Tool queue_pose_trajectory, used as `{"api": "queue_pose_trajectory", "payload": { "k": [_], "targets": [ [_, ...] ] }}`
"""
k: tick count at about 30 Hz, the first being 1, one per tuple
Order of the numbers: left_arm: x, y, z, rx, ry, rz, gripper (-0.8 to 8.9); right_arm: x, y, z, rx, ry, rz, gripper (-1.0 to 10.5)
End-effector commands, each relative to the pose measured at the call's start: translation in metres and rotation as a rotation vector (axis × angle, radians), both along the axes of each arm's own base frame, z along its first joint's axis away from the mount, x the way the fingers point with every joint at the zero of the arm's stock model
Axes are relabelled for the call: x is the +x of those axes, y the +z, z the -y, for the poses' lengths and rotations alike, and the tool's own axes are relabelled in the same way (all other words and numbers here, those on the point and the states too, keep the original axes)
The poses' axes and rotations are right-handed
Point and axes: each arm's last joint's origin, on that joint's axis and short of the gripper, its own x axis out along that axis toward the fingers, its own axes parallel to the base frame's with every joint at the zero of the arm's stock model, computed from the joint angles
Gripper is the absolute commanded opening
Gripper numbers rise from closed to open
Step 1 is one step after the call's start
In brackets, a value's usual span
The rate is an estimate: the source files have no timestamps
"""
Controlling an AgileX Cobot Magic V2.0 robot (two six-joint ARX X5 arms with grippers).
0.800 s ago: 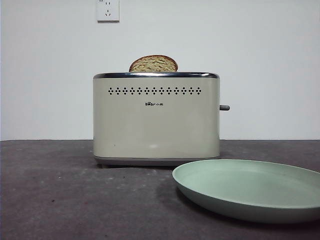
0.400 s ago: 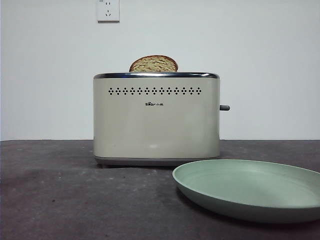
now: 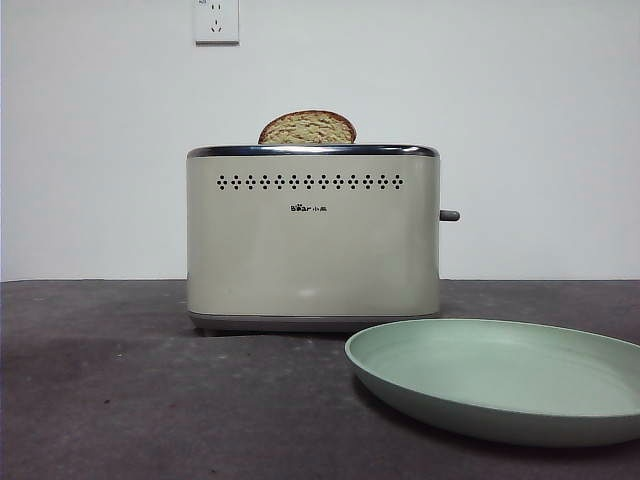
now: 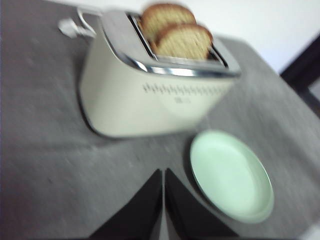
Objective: Take the bread from the toaster,put the bread on the plate,put the plate on the table
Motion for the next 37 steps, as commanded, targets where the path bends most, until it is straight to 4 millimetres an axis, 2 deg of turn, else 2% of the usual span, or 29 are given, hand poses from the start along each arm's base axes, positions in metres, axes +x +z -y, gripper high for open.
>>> {"api": "queue_pose_trajectory", "payload": {
  "k": [1, 9, 11, 12, 14, 16, 21, 26, 32, 37],
  "targets": [
    [0.003, 0.006, 0.005, 0.067, -0.087, 0.011, 0.07, 0.003, 0.008, -0.004, -0.055, 0.071, 0.013, 0.1],
    [0.009, 0.01, 0.014, 0.087, -0.175, -0.009, 0.31, 0.006, 0.006, -0.009, -0.073, 0.093, -0.009, 0.1],
    [0.01, 0.009, 0.014, 0.086, -0.173, -0.015, 0.98, 0.006, 0.006, -0.009, -0.075, 0.089, -0.009, 0.3],
    [0.011, 0.009, 0.014, 0.086, -0.173, -0.017, 1.63, 0.006, 0.006, -0.009, -0.075, 0.088, -0.01, 0.7],
    [0.011, 0.009, 0.014, 0.086, -0.173, -0.013, 2.88, 0.006, 0.006, -0.008, -0.073, 0.071, -0.016, 2.0],
    [0.011, 0.01, 0.014, 0.085, -0.172, -0.005, 3.64, 0.007, 0.006, -0.008, -0.082, 0.038, -0.023, 3.2],
    [0.015, 0.015, 0.015, 0.084, -0.168, 0.032, 3.73, 0.007, 0.006, -0.007, -0.083, 0.016, -0.031, 3.5],
    [0.029, 0.018, 0.017, 0.077, -0.169, 0.083, 3.73, 0.007, 0.006, -0.007, -0.081, 0.015, -0.033, 3.5],
    [0.056, 0.027, 0.029, 0.075, -0.213, 0.123, 3.73, 0.007, 0.005, -0.007, -0.081, 0.015, -0.038, 3.5],
    [0.087, 0.04, 0.044, 0.091, -0.258, 0.163, 3.73, 0.007, 0.005, -0.007, -0.081, 0.015, -0.038, 3.5]
  ]
}}
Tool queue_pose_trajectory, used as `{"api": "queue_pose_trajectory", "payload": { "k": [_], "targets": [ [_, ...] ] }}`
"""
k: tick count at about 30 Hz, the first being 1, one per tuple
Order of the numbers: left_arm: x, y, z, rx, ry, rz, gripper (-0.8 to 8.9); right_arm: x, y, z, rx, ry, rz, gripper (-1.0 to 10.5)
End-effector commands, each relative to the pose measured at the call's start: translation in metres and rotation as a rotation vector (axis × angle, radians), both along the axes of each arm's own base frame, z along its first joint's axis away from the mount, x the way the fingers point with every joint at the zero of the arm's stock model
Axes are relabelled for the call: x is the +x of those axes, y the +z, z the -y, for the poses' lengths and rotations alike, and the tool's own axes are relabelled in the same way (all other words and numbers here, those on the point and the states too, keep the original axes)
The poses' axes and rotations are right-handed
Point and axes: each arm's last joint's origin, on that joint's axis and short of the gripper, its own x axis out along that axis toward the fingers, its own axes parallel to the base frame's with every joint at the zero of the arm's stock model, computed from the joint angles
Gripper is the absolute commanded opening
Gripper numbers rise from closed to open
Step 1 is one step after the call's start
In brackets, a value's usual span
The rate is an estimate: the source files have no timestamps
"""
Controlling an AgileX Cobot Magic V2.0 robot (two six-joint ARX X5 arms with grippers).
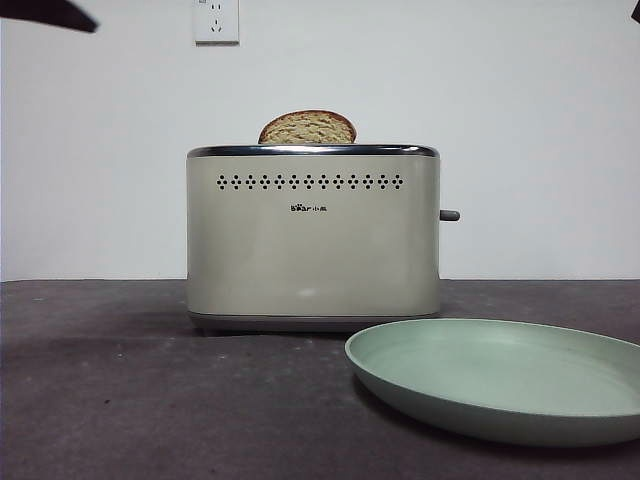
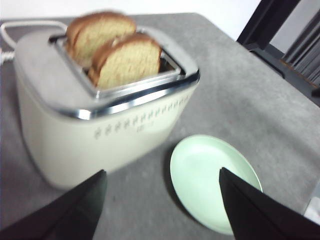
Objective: Take the bread from the toaster,put the bread on the plate,put the plate on the table
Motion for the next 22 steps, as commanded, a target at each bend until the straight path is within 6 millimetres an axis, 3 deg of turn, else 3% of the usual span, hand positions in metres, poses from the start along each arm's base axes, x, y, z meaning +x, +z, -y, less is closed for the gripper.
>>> {"api": "queue_pose_trajectory", "payload": {
  "k": [1, 13, 22],
  "targets": [
    [0.018, 0.013, 0.009, 0.022, -0.031, 0.059, 3.73, 0.001, 0.004, 0.0, 0.009, -0.005, 0.011, 3.5],
    [0.105, 0.032, 0.054, 0.127, -0.101, 0.108, 3.73, 0.0, 0.004, 0.0, 0.008, -0.005, 0.005, 3.5],
    [0.149, 0.018, 0.086, 0.21, -0.146, 0.128, 3.73, -0.001, 0.003, 0.0, 0.005, -0.006, -0.011, 3.5]
  ]
}}
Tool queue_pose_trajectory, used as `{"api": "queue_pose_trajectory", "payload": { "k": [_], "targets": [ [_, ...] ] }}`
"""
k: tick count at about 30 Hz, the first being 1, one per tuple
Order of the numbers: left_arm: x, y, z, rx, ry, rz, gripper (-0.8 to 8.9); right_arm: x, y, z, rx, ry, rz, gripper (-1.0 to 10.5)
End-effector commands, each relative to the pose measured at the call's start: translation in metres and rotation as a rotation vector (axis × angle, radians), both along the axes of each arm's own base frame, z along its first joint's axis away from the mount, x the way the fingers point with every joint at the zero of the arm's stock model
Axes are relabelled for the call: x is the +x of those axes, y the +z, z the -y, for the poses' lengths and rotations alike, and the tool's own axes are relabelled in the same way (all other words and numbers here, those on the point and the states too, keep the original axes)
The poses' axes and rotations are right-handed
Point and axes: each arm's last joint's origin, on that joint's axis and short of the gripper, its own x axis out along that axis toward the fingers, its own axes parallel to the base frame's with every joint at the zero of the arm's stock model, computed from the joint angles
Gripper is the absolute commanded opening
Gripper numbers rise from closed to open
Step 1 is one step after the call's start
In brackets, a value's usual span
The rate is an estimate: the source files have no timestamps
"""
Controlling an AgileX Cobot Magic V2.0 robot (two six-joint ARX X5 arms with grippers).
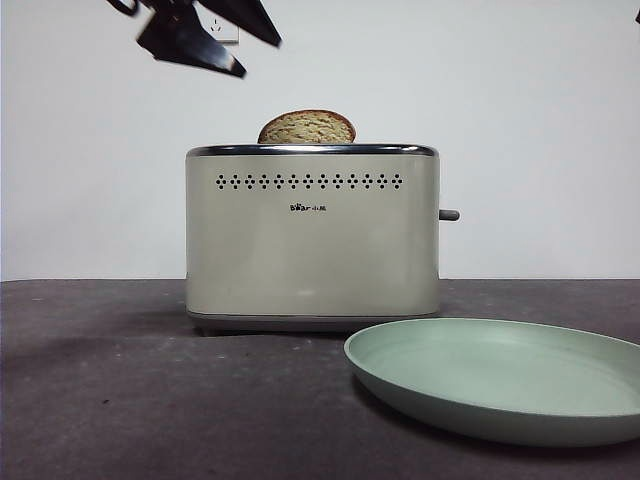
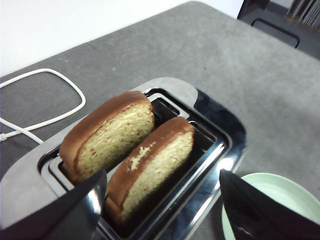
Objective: Take the bread from the toaster,put the bread on the plate,put the plate on the table
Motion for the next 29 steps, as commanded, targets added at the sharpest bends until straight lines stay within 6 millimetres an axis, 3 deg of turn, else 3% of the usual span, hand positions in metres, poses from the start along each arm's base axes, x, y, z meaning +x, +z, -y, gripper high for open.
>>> {"api": "queue_pose_trajectory", "payload": {
  "k": [1, 17, 19, 25, 29],
  "targets": [
    [0.011, -0.003, 0.01, 0.042, -0.024, 0.043, 3.73, 0.0, 0.004, 0.0, 0.009, -0.005, 0.008, 3.5],
    [0.037, -0.043, 0.039, 0.132, -0.026, 0.057, 3.61, 0.0, 0.003, 0.0, 0.007, -0.005, -0.006, 3.5],
    [0.037, -0.044, 0.04, 0.132, -0.03, 0.054, 3.14, 0.0, 0.003, 0.0, 0.004, -0.008, -0.006, 3.5],
    [0.035, -0.044, 0.043, 0.128, -0.032, 0.04, 0.17, 0.0, 0.003, 0.0, -0.003, -0.016, -0.005, 3.5],
    [0.034, -0.042, 0.043, 0.123, -0.03, 0.045, 0.03, 0.0, 0.003, 0.0, -0.003, -0.016, -0.005, 3.5]
  ]
}}
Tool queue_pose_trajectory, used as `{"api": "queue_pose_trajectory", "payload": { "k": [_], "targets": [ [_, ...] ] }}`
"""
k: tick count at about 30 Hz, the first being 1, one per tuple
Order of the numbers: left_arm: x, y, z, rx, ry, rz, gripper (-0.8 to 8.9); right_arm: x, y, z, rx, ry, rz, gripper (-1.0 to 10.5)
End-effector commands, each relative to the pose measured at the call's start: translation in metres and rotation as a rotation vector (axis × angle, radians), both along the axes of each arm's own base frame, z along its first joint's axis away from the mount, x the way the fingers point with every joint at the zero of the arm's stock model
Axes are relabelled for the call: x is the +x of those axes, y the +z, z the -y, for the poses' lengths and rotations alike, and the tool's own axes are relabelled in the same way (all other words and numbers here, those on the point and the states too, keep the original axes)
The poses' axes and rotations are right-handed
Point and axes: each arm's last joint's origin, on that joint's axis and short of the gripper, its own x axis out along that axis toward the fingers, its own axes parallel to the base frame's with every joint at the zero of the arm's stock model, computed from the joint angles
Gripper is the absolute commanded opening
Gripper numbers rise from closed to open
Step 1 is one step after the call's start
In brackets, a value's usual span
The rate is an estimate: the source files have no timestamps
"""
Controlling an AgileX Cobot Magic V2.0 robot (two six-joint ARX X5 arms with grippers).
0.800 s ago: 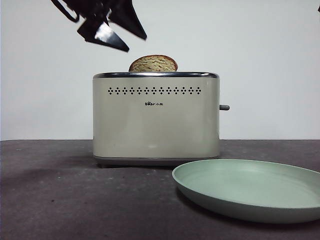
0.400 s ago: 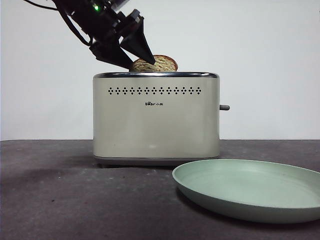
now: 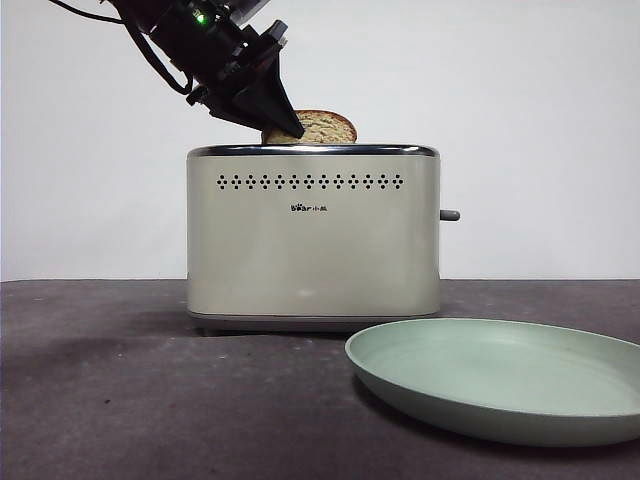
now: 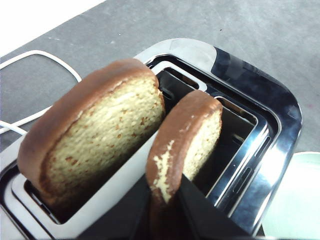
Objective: Take the bread from the toaster,put the bread on the plate,put the plate on the table
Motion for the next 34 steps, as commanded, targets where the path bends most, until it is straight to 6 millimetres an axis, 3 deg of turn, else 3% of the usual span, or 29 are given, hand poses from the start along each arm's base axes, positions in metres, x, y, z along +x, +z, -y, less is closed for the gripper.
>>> {"api": "queue_pose_trajectory", "payload": {
  "k": [1, 5, 9, 15, 19, 25, 34],
  "targets": [
    [0.003, 0.008, 0.004, -0.013, -0.001, 0.026, 0.03, 0.001, 0.004, -0.001, 0.01, -0.004, 0.01, 3.5],
    [-0.004, 0.028, 0.001, -0.037, 0.001, 0.072, 0.03, 0.001, 0.004, 0.0, 0.009, -0.004, 0.011, 3.5],
    [-0.022, 0.061, -0.008, -0.075, 0.001, 0.154, 0.03, 0.001, 0.004, -0.001, 0.01, -0.004, 0.012, 3.5],
    [-0.079, 0.123, -0.034, -0.16, 0.015, 0.269, 0.03, 0.017, -0.003, -0.003, 0.0, -0.005, -0.053, 3.4],
    [-0.114, 0.144, -0.051, -0.192, 0.029, 0.258, 0.03, 0.033, -0.013, -0.005, -0.009, -0.007, -0.124, 3.2],
    [-0.158, 0.156, -0.071, -0.171, 0.033, 0.21, 0.04, 0.065, -0.038, -0.01, -0.032, -0.01, -0.259, 3.2],
    [-0.188, 0.146, -0.085, -0.115, 0.059, 0.116, 0.04, 0.113, -0.087, -0.017, -0.063, -0.012, -0.443, 3.0]
  ]
}}
